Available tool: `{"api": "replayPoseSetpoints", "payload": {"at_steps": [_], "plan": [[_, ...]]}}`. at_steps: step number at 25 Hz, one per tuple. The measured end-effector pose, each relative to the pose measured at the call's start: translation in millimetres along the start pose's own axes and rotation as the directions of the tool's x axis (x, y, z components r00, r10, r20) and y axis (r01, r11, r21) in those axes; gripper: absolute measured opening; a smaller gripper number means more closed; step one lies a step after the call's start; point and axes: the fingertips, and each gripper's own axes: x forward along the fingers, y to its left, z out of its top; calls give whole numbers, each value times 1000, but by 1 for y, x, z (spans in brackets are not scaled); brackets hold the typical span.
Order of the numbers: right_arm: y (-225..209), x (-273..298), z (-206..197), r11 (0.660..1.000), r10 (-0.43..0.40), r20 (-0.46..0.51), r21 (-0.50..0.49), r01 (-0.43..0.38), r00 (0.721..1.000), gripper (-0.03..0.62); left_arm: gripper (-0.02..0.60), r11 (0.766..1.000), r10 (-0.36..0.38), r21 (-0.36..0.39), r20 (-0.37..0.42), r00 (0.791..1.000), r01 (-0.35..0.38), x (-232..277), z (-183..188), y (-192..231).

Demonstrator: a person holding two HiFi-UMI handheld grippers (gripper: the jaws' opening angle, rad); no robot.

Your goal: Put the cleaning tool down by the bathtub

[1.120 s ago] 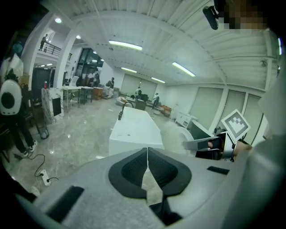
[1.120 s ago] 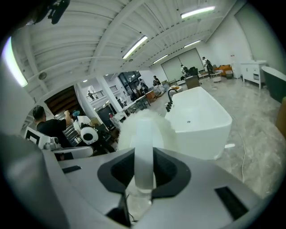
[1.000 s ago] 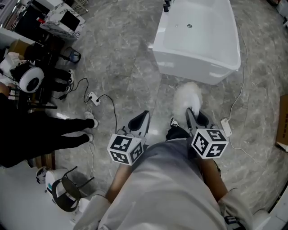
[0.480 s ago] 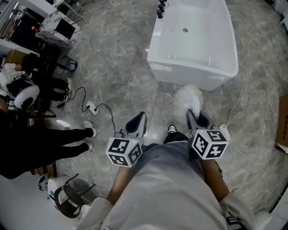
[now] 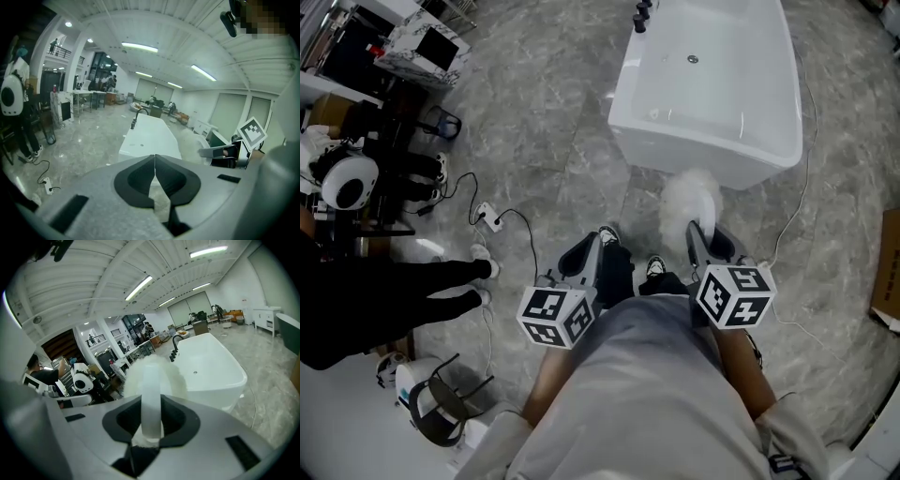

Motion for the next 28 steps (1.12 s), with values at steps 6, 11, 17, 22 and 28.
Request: {"api": "replayPoseSetpoints", "payload": {"at_steps": [6, 11, 17, 22, 28], "plan": [[6, 24, 16, 1000, 5, 3, -25, -5, 1000, 74, 9, 1000, -8, 10, 3, 1000, 8, 22, 17, 15], [12, 50, 38, 998, -5, 3, -55, 5, 1000, 74, 9, 998, -50, 28, 15, 999, 49, 50, 45, 27], [22, 93, 74, 998, -29, 10, -60, 29, 1000, 74, 9, 994, -104, 41, 7, 995, 104, 86, 79, 55], [29, 134, 94, 998, -52, -3, -47, 51, 999, 74, 9, 990, -133, 52, -2, 991, 133, 115, 107, 86], [32, 177, 113, 995, -98, -29, -10, 98, 995, 74, 9, 978, -192, 77, -53, 980, 196, 152, 134, 114]]}}
